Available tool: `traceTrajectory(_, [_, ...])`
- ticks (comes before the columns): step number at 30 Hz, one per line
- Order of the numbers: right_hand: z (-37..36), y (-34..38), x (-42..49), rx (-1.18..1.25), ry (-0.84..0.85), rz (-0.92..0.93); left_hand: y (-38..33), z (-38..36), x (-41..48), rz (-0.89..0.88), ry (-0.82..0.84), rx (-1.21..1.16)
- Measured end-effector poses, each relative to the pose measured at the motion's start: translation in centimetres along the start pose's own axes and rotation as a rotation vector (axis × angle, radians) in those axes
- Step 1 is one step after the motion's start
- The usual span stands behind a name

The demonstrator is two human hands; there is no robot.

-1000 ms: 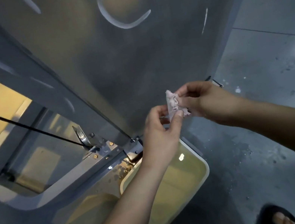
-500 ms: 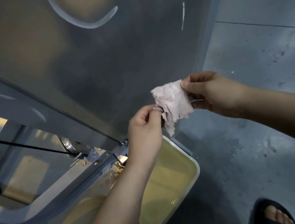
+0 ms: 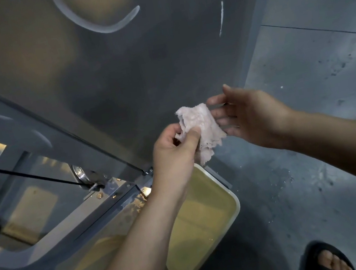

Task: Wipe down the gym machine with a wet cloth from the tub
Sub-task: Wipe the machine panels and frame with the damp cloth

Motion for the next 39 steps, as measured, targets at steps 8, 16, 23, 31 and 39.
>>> traceTrajectory(8, [-0.6, -0.8, 0.4, -0.197, -0.016, 0.092, -0.8, -0.3, 0.0, -0.142, -0.001, 0.215])
traceTrajectory(16, [-0.4, -0.4, -0.2, -0.135, 0.028, 0.095, 0.2, -1.1, 0.4, -0.007, 0.064, 0.03])
traceTrajectory(23, [1.0, -0.2, 0.1, -0.039, 0.026, 0.005, 1.3, 1.7, 1.2, 0.18, -0.095, 0.013])
traceTrajectory(31, [0.9, 1.4, -0.6, -0.562, -0.111, 0.219, 1.1, -2.2, -0.1, 0.2, 0.305, -0.003])
traceTrajectory(39, [-1.5, 1.2, -1.0, -0.677, -0.002, 0.378, 0.3, -0.1, 1.1, 0.101, 0.09, -0.061])
Point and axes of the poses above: each hand's wrist, its own x-axis towards the middle knuckle, its own z-axis out of the back of the hand, y = z × x, the point moved 10 cm from there along x, towards the middle knuckle, and after that the axes turned 12 degrees about -x, right-handed, at the moved point
